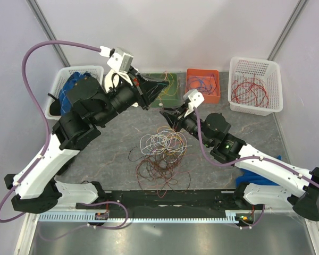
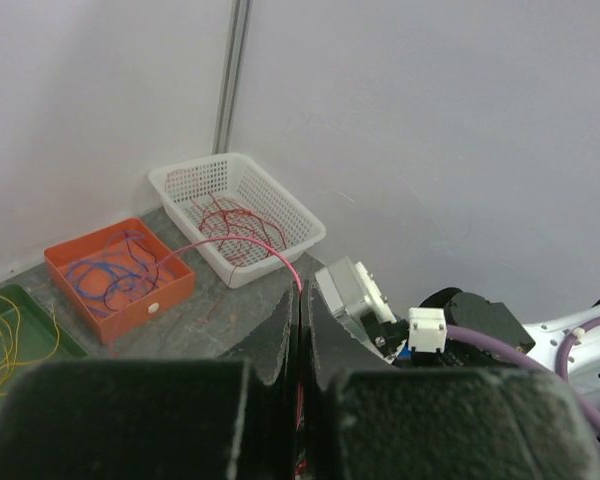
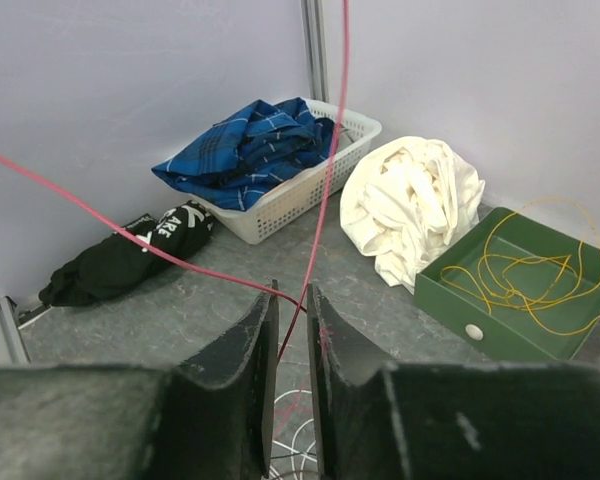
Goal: Untangle the cables
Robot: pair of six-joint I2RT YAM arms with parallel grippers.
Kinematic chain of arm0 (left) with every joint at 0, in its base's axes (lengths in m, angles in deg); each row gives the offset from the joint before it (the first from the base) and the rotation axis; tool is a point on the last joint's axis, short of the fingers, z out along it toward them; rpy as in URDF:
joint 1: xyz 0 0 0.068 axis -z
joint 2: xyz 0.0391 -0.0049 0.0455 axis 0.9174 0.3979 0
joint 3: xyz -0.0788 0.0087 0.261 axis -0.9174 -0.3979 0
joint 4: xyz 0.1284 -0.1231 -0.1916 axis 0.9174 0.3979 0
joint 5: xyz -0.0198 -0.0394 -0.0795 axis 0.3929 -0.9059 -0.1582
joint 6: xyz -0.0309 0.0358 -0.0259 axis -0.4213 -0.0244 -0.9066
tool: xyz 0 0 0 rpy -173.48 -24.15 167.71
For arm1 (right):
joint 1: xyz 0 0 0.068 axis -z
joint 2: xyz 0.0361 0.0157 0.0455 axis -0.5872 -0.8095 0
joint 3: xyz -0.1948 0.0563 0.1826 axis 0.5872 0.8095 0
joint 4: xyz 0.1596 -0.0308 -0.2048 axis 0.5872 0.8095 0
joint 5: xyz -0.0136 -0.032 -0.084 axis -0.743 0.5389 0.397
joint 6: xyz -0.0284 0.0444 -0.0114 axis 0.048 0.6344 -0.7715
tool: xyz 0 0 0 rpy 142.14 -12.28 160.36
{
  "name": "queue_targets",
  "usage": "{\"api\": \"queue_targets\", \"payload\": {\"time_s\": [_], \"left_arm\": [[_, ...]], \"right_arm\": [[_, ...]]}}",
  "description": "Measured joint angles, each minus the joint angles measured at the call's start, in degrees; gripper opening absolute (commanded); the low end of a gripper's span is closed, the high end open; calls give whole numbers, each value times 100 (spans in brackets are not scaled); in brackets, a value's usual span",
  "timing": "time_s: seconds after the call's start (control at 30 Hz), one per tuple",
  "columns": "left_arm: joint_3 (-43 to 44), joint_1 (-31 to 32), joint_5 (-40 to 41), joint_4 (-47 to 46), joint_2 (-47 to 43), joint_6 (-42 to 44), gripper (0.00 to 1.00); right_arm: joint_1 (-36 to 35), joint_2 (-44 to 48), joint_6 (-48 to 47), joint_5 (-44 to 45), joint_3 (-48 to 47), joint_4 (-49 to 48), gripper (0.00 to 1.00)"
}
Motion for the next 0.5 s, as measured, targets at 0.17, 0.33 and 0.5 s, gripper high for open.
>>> {"api": "queue_targets", "payload": {"time_s": [0.17, 0.33, 0.5], "left_arm": [[-232, 2, 31, -7, -81, -48, 2], [-496, 2, 33, -42, -240, -125, 2], [-789, 0, 122, -76, -431, -188, 22]], "right_arm": [[0, 0, 35, -20, 0, -96, 0], [0, -2, 122, -24, 0, -212, 0], [0, 31, 168, -17, 35, -350, 0]]}}
